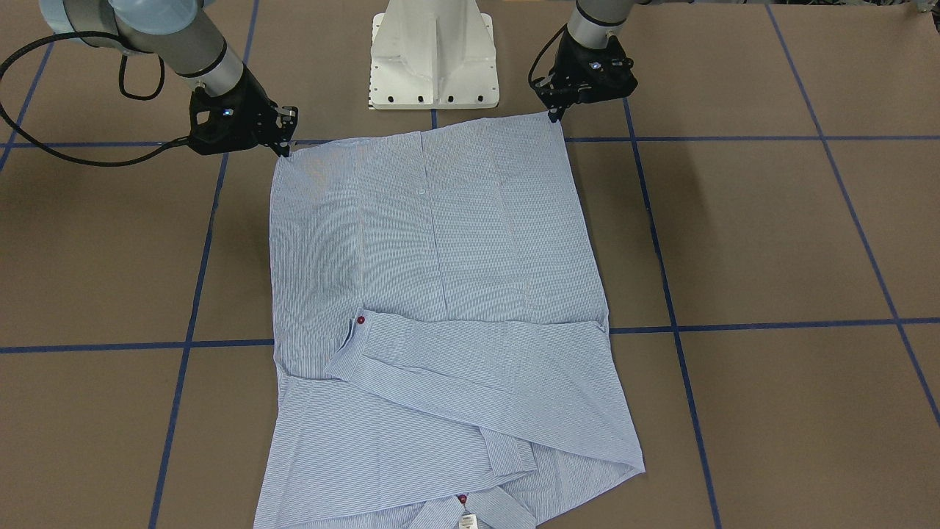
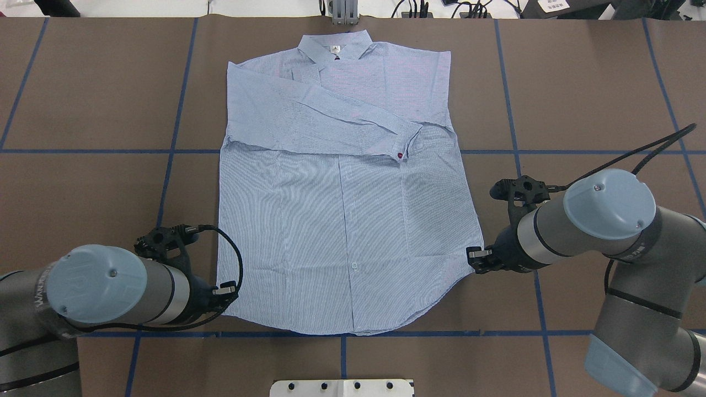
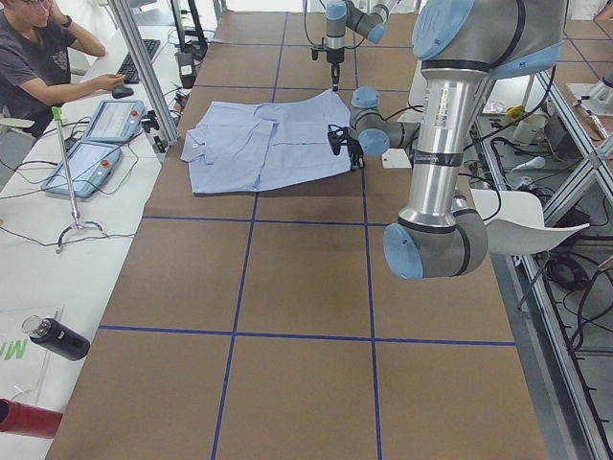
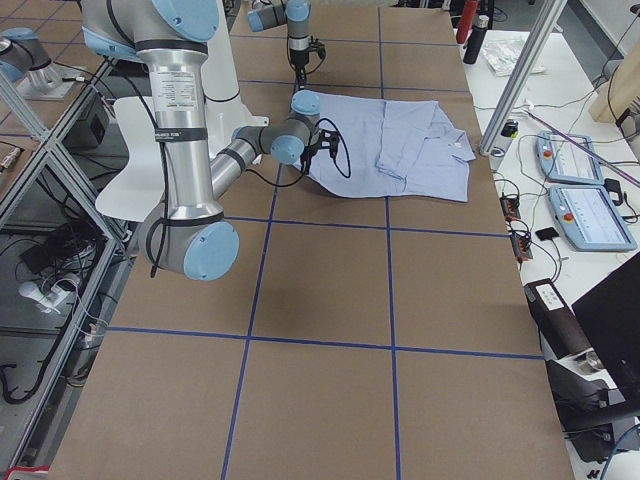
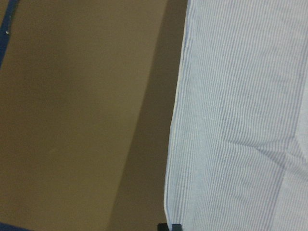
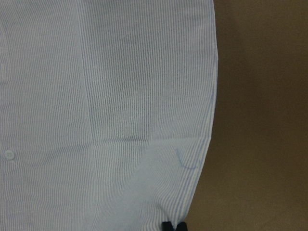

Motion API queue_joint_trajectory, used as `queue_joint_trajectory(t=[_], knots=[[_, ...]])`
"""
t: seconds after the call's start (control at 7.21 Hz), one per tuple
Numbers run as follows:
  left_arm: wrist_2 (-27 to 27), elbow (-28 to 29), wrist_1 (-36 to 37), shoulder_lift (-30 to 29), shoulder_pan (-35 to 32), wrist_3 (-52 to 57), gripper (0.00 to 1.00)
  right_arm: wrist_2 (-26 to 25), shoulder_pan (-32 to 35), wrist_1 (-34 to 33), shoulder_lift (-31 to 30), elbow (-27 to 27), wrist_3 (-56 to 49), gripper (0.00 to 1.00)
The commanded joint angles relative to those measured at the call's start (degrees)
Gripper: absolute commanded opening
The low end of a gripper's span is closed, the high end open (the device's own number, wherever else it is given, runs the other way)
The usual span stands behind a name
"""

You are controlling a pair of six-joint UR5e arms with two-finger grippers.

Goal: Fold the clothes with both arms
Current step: 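Grasp the hem corners with both grippers and lift them, then carry the hem with both grippers up over the shirt toward the collar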

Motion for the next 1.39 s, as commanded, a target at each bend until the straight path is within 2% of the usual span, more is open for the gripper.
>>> queue_joint_trajectory(t=[0.0, 0.28, 0.55, 0.97, 1.11, 1.25], knots=[[-2.8, -2.3, 2.3, 0.2, 0.5, 0.2, 0.0, 3.5, 0.3, 0.1, -7.2, 6.6, 0.3, 0.0], [-4.9, -7.5, 8.2, 0.0, 5.5, 0.2, 0.0, 11.9, 0.2, 0.1, -8.9, 7.7, 0.3, 0.0], [-5.0, -10.4, 10.0, 0.0, 11.4, 0.1, 0.0, 17.3, -1.3, 0.5, -11.3, 8.4, 0.3, 0.0], [-5.0, -9.9, 10.3, 0.3, 14.1, -1.2, 0.0, 18.2, -2.4, 0.5, -12.3, 9.4, 0.3, 0.0], [-5.1, -8.3, 10.3, 0.2, 12.8, -1.1, 0.0, 17.7, -0.4, 0.5, -10.1, 7.8, 0.3, 0.0], [-5.1, -6.9, 10.2, -0.1, 9.3, -0.5, 0.0, 17.6, 2.7, 0.6, -5.4, 4.7, 0.3, 0.0]])
